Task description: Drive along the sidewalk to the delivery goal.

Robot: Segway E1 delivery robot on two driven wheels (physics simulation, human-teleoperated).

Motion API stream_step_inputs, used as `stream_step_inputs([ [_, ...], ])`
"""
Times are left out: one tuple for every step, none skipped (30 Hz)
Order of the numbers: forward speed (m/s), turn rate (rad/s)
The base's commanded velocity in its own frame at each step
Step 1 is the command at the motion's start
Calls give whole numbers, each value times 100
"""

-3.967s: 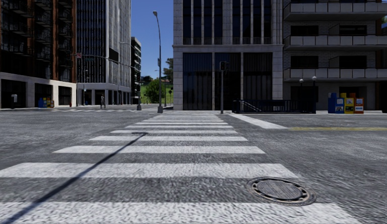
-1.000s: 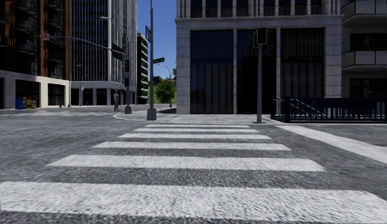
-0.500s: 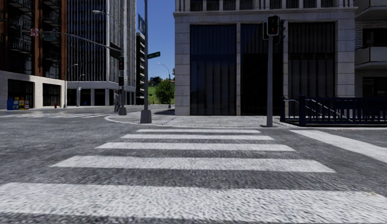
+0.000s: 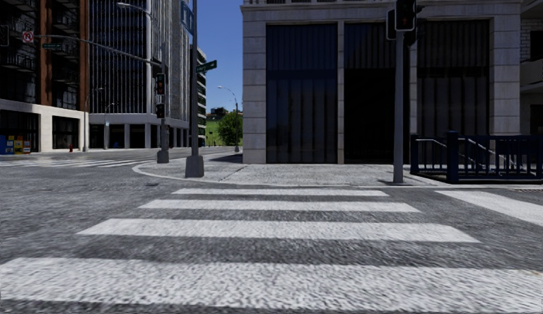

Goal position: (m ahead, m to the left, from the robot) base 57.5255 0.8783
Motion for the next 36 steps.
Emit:
stream_step_inputs([
  [200,0],
  [200,0],
  [200,0],
  [200,0],
  [200,0],
  [200,0],
  [200,0],
  [200,0],
  [200,0],
  [200,0],
  [200,0],
  [200,0],
  [200,0],
  [200,0],
  [200,0],
  [200,0],
  [200,0],
  [200,0],
  [200,0],
  [200,0],
  [200,0],
  [200,0],
  [200,0],
  [200,0],
  [200,0],
  [200,0],
  [200,0],
  [200,0],
  [200,0],
  [200,0],
  [200,0],
  [200,0],
  [200,0],
  [200,0],
  [200,0],
  [200,0],
])
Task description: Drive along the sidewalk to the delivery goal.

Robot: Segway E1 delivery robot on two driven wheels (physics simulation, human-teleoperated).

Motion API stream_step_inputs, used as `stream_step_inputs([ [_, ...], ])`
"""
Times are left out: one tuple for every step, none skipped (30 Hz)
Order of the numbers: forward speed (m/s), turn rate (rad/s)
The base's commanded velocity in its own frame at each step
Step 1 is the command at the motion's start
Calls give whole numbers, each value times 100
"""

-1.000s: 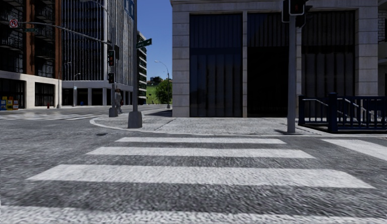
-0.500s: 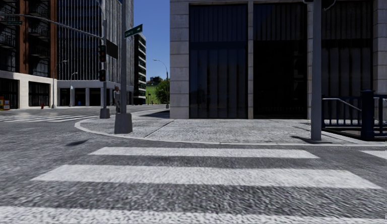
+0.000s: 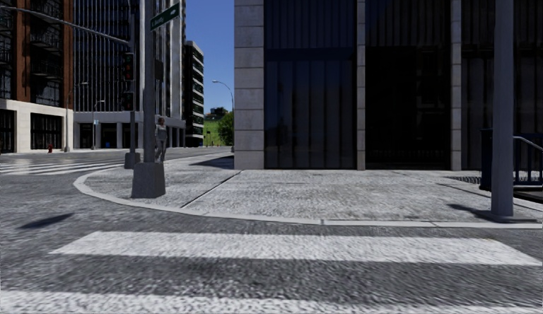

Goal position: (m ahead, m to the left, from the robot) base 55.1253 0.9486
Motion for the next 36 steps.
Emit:
stream_step_inputs([
  [200,0],
  [200,0],
  [200,0],
  [200,0],
  [200,0],
  [200,0],
  [200,0],
  [200,0],
  [200,0],
  [200,0],
  [200,0],
  [200,0],
  [200,0],
  [200,0],
  [200,0],
  [200,0],
  [200,0],
  [200,0],
  [200,0],
  [200,0],
  [200,0],
  [199,0],
  [188,0],
  [175,0],
  [175,0],
  [161,0],
  [147,0],
  [137,0],
  [135,0],
  [135,0],
  [134,0],
  [134,2],
  [134,12],
  [134,17],
  [134,17],
  [134,19],
])
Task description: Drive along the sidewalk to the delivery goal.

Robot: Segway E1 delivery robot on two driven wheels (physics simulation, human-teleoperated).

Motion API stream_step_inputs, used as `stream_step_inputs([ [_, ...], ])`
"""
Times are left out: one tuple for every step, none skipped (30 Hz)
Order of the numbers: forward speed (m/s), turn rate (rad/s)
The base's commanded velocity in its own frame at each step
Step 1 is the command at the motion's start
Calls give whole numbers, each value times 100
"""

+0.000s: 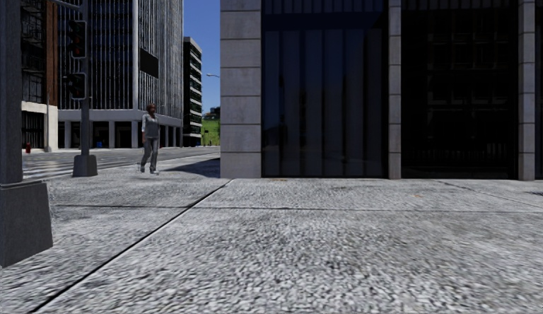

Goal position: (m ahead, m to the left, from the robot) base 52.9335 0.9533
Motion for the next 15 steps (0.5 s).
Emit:
stream_step_inputs([
  [134,24],
  [134,33],
  [134,33],
  [134,38],
  [134,41],
  [134,44],
  [134,48],
  [134,48],
  [134,50],
  [134,51],
  [134,51],
  [134,53],
  [134,53],
  [134,54],
  [134,54],
])
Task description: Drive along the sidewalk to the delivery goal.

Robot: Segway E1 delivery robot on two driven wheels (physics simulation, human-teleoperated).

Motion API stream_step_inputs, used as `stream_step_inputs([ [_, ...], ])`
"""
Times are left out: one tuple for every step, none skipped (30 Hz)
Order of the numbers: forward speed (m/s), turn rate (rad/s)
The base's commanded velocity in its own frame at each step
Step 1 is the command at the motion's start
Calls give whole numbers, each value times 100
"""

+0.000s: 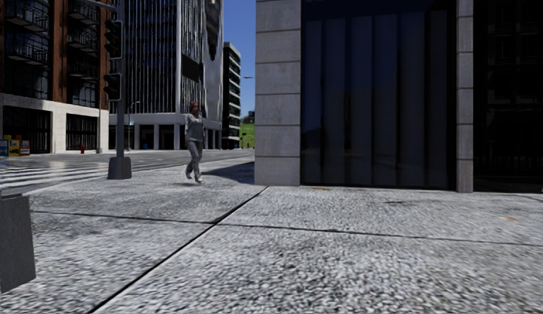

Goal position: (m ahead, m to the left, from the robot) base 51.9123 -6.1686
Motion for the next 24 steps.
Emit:
stream_step_inputs([
  [135,54],
  [136,54],
  [136,54],
  [138,55],
  [140,55],
  [143,55],
  [146,55],
  [146,55],
  [147,55],
  [148,55],
  [149,57],
  [150,59],
  [150,60],
  [150,60],
  [150,60],
  [150,60],
  [150,60],
  [150,60],
  [150,60],
  [150,60],
  [150,60],
  [151,60],
  [157,60],
  [200,60],
])
